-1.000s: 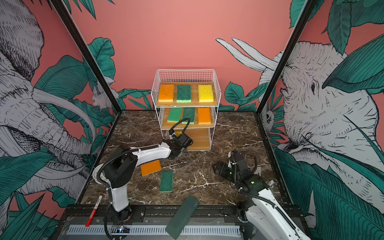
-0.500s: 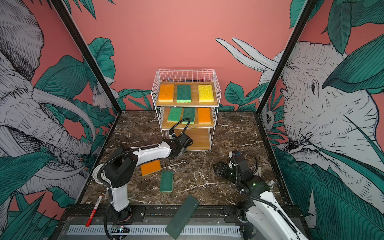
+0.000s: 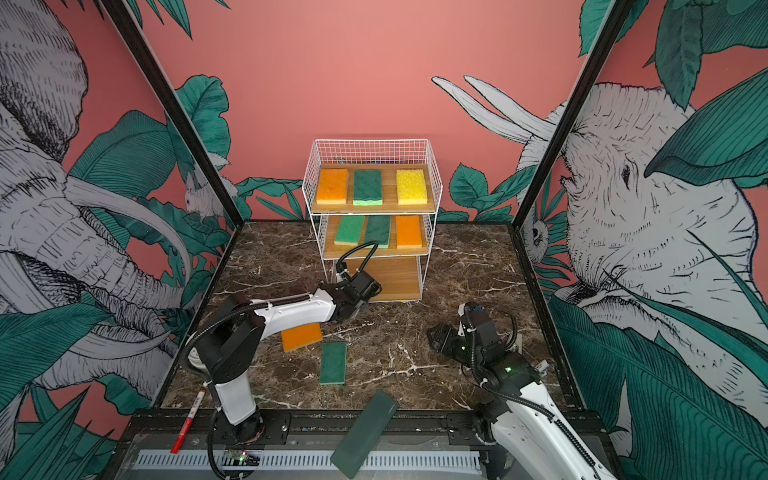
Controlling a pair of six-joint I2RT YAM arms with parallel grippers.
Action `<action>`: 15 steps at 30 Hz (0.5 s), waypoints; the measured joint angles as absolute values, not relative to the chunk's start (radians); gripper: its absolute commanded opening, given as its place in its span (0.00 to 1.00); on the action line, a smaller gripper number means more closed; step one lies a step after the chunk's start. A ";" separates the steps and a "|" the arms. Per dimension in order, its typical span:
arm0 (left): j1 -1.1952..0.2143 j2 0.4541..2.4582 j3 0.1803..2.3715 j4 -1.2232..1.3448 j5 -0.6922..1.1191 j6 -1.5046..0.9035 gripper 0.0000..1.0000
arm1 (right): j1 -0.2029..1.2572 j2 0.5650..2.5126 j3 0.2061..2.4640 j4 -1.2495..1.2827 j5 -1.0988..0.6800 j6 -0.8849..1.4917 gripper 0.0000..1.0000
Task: Arrange cleaning sponges on a shelf
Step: Place the cleaning sponge on the shelf.
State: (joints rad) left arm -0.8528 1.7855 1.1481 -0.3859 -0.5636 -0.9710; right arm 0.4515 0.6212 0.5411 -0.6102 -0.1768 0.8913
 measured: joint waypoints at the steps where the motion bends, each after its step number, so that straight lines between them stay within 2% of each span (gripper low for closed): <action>1: -0.855 1.766 1.126 -0.379 -0.559 -0.972 0.65 | 0.452 0.621 0.541 -0.611 -0.175 0.891 0.77; 11: -0.857 1.692 0.964 -0.234 -0.438 -1.034 0.27 | 0.467 0.628 0.541 -0.611 -0.156 0.891 0.64; 15: -0.857 1.706 0.945 -0.181 -0.400 -1.056 0.22 | 0.476 0.633 0.541 -0.611 -0.146 0.891 0.56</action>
State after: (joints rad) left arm -0.8570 1.7058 0.9451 -0.1814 -0.3996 -1.0565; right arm 0.4763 0.6334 0.5411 -0.6109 -0.1455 0.8909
